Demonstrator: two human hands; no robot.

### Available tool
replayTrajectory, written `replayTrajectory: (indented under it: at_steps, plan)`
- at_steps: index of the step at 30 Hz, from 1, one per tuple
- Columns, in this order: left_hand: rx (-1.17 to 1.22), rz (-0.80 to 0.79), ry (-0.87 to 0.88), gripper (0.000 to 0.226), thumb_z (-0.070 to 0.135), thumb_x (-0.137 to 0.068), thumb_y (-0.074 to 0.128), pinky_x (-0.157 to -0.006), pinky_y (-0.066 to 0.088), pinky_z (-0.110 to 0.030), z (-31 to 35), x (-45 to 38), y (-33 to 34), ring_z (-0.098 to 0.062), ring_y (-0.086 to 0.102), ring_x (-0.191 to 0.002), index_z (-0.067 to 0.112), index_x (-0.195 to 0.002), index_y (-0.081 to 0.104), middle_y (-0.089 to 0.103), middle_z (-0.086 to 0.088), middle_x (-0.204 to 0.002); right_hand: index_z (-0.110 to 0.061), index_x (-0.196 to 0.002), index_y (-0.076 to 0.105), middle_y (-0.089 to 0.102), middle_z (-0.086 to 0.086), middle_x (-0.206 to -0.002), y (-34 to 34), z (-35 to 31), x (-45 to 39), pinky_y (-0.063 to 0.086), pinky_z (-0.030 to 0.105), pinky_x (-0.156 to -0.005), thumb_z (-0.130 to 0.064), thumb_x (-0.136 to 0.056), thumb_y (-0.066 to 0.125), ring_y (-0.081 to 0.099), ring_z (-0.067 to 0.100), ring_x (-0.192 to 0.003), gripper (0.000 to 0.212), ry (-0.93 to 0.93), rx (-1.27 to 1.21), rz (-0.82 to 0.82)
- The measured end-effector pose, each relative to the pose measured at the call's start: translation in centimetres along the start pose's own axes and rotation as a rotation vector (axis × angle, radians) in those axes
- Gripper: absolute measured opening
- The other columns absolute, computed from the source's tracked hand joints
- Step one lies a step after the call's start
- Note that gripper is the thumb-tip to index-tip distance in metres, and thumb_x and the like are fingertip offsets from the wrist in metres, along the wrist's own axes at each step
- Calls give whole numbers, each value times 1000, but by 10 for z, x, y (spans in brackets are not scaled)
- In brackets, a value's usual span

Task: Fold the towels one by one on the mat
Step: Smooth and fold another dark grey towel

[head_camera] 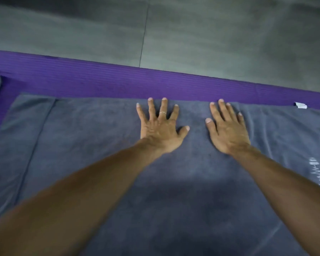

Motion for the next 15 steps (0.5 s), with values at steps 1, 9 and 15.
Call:
replayTrajectory:
  at_steps: [1,9,15]
  plan:
    - [38,3,-98,79,69,-90,21,-106,-17,-69,10,0,5,-44,-21,-142,27,-154,2,-11,-7,-162,-22,-155,11,3,4,-164,-2,10,-4,5,51,-119,-51,-98,11,1,23,-150,64,27,-1,14]
    - [32,150,-307,106,92,-70,9,-109,-10,-68,23,3,16,-43,-21,-143,28,-153,-5,-10,-13,-161,-23,-154,19,14,4,-162,-4,68,-14,13,48,-117,-62,-90,11,14,25,-149,75,-286,81,-24]
    - [5,104,-344,106,96,-66,9,-111,-8,-67,21,0,13,-40,-18,-144,34,-152,-6,-11,-8,-162,-18,-155,14,6,5,-163,-37,115,-32,13,46,-119,-64,-84,-2,9,26,-150,86,-410,238,-83]
Point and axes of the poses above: each hand's wrist, its own x-axis away from the middle knuckle, its own y-axis out of the palm, z = x × y, the point moved 7 cm from there along -x, towards the middle knuckle
